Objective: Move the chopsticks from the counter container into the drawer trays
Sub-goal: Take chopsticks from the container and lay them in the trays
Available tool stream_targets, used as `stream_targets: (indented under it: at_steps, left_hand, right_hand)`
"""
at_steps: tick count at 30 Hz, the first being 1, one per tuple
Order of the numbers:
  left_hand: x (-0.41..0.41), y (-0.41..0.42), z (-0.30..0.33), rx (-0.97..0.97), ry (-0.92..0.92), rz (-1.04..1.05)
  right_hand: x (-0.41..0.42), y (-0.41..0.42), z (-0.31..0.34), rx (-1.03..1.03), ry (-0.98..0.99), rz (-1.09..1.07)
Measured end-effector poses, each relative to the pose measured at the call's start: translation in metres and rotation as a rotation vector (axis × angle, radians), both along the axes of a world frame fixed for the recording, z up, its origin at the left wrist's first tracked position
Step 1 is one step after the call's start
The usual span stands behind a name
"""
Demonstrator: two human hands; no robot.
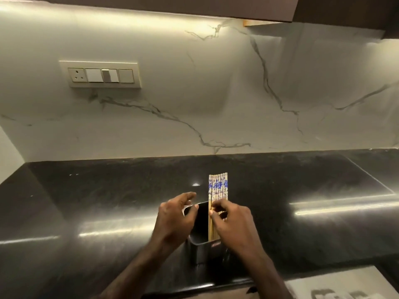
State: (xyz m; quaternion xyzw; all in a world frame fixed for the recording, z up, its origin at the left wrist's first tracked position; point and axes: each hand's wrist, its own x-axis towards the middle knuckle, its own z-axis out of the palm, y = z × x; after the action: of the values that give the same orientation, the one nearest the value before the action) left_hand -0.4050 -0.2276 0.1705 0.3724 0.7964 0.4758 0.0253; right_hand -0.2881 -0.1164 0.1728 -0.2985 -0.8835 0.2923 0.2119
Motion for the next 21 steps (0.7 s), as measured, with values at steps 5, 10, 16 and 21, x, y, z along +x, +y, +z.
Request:
stream_targets:
  at_steps: [5, 10, 16, 21]
  left_hand:
    - [-0.015, 0.044, -0.011, -0.063, -0.022, 0.0]
    - [-0.024, 0.075, -0.021, -0.083, -0.075, -0.047]
    - [-0.04, 0.098, -0.032, -0.049, -0.286, -0.064]
    - [-0.047, 0.106, -0.039, -0.006, -0.381, -0.117]
  right_hand:
    - [-0.016, 0.031, -0.012, -0.034, -0.06, 0.005]
    - [-0.025, 0.045, -0.022, -0.109, -0.116, -0.003]
    - [-0.034, 0.051, -0.028, -0.169, -0.169, -0.006]
    - [-0.04, 0.054, -0.031, -0.166, -0.164, -0.045]
